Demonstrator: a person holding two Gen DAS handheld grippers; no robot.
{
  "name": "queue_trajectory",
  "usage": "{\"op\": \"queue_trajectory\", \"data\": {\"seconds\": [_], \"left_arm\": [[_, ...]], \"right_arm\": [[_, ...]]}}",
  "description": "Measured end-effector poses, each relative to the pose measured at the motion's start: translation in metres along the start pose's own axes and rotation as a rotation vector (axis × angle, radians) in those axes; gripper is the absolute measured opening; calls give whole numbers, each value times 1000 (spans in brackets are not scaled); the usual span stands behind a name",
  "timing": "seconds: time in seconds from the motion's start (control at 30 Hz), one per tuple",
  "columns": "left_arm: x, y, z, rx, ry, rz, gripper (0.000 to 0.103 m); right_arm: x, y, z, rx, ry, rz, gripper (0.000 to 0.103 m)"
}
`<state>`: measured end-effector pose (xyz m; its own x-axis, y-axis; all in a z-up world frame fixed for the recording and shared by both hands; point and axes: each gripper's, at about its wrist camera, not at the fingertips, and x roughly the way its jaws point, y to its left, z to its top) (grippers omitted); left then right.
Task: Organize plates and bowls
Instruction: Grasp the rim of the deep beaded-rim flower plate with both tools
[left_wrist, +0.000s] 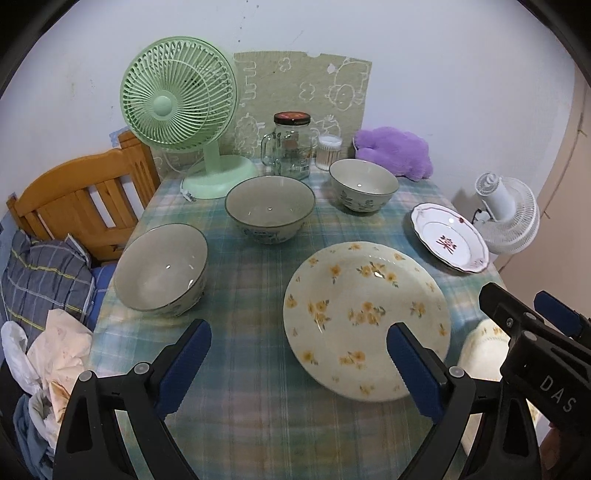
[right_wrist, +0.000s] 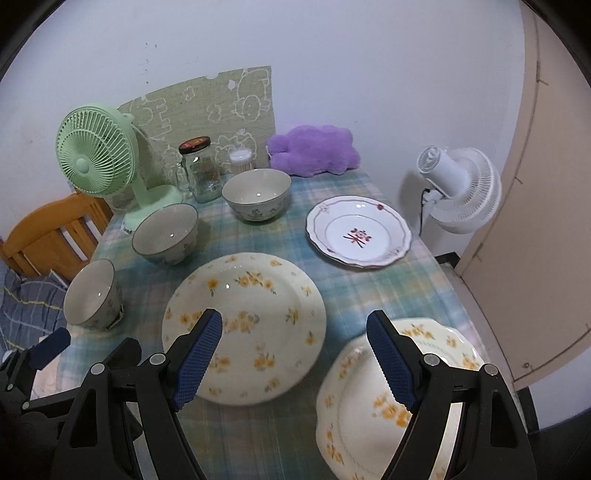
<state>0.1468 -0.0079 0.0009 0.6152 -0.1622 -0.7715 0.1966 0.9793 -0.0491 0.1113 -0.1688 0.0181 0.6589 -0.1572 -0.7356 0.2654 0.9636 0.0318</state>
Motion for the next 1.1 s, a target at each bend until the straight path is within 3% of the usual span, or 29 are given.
{"op": "queue_trajectory", "data": {"seconds": [0.57,1.1], "left_arm": [[98,-14,21,-38,98,102,90],[156,-20,12,-38,211,97,83]], "right_arm": [[104,-7,26,-28,108,21,83],[176,-16,18,-42,244,27,82]]}}
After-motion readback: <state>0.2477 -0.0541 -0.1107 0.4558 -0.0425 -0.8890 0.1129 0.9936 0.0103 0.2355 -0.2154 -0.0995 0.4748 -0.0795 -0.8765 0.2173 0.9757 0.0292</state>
